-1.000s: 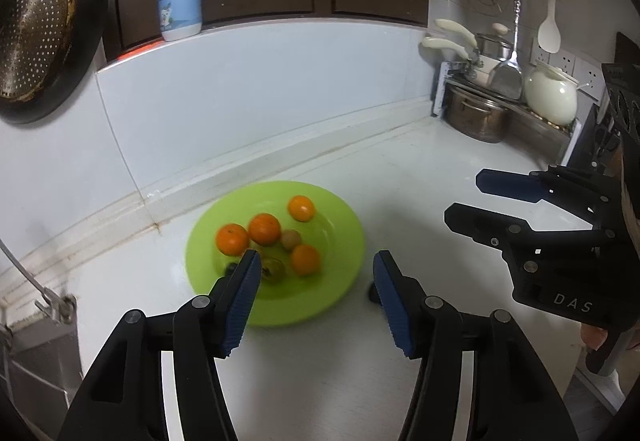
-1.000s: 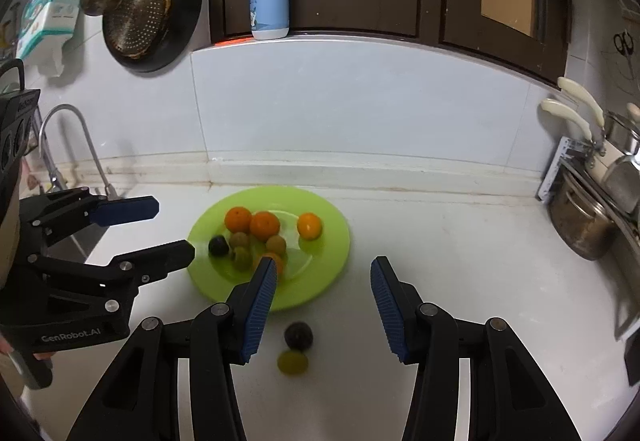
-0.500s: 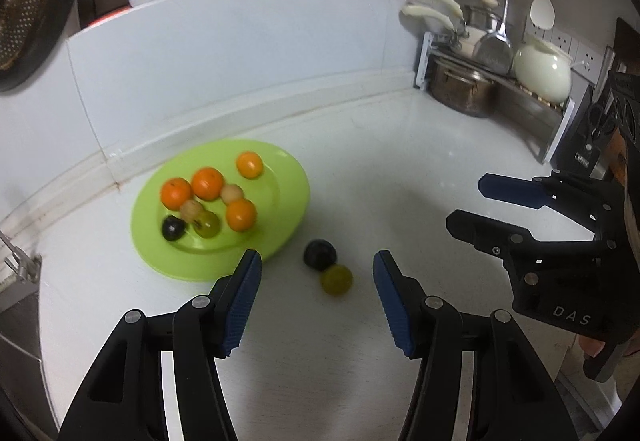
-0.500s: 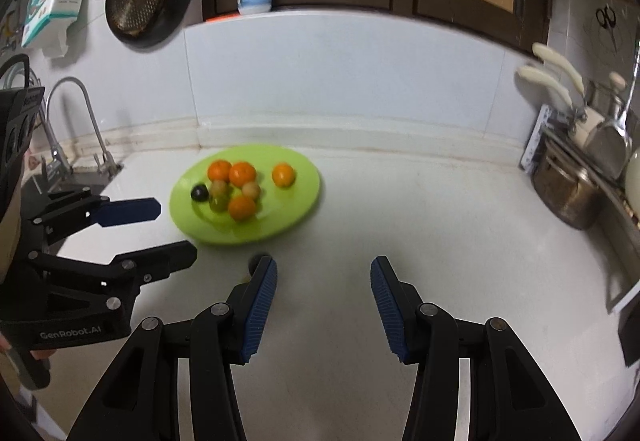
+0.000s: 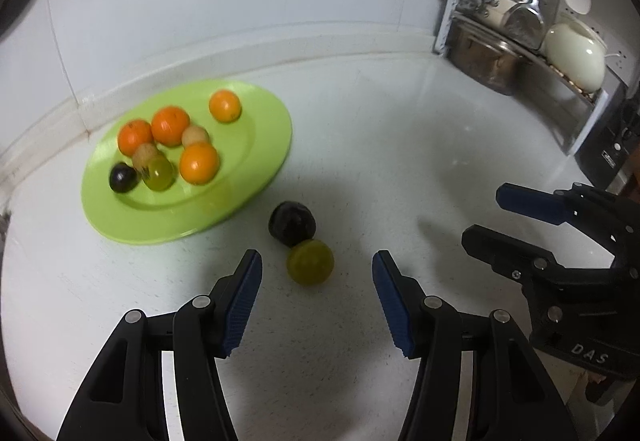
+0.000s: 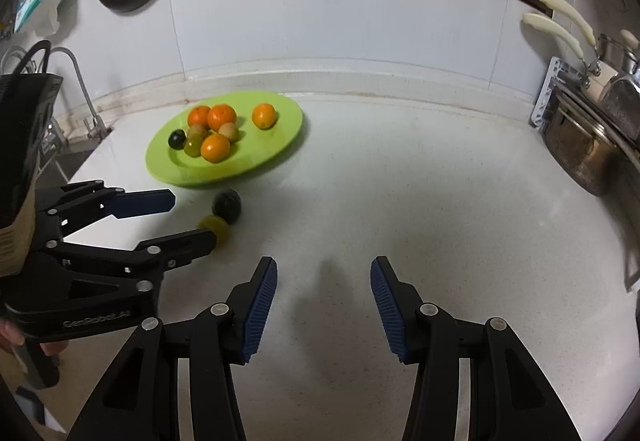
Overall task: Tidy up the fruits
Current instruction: 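Move both open tools toward the remaining plum and lime, then grasp the green lime with the left tool while the right tool grasps the dark plum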
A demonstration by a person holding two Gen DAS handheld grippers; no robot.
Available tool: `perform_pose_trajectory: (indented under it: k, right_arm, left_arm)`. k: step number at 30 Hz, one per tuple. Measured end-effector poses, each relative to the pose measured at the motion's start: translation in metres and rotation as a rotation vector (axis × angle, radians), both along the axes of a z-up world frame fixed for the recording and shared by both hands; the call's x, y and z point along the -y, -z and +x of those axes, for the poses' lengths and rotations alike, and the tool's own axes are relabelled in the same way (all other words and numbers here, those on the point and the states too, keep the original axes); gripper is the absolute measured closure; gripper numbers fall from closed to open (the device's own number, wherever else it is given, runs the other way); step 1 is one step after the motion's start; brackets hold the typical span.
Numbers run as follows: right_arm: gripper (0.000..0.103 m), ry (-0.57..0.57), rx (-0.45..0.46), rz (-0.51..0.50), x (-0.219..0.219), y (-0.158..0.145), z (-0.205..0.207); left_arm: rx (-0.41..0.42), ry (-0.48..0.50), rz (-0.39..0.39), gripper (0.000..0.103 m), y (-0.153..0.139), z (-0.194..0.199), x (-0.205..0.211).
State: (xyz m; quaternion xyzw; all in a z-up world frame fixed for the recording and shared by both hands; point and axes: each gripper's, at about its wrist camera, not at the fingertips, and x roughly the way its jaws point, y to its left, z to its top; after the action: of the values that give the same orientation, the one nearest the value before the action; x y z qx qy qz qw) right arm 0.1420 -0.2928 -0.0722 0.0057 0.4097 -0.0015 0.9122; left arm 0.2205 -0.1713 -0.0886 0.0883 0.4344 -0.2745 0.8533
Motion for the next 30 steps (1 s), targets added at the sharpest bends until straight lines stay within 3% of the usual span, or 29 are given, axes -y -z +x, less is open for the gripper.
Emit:
perform_pose_trajectory:
  k: [12,19,30]
  right_arm:
    - [0.053,-0.034,-0.033,0.051,0.000,0.014,0.016]
    - [0.053,-0.049,-0.037,0.071,-0.001,0.015,0.020]
    - [0.053,-0.105,-0.050,0.120,-0.021,0.016,0.036]
  left_arm:
    - [-0.065,-0.048,-0.001,0.074,0.017,0.014,0.004]
    - [-0.081,-0.053,-0.021,0.075,0.015,0.014,-0.002]
    - [0.003,-0.120,0.042,0.075,-0.001,0.008,-0.039]
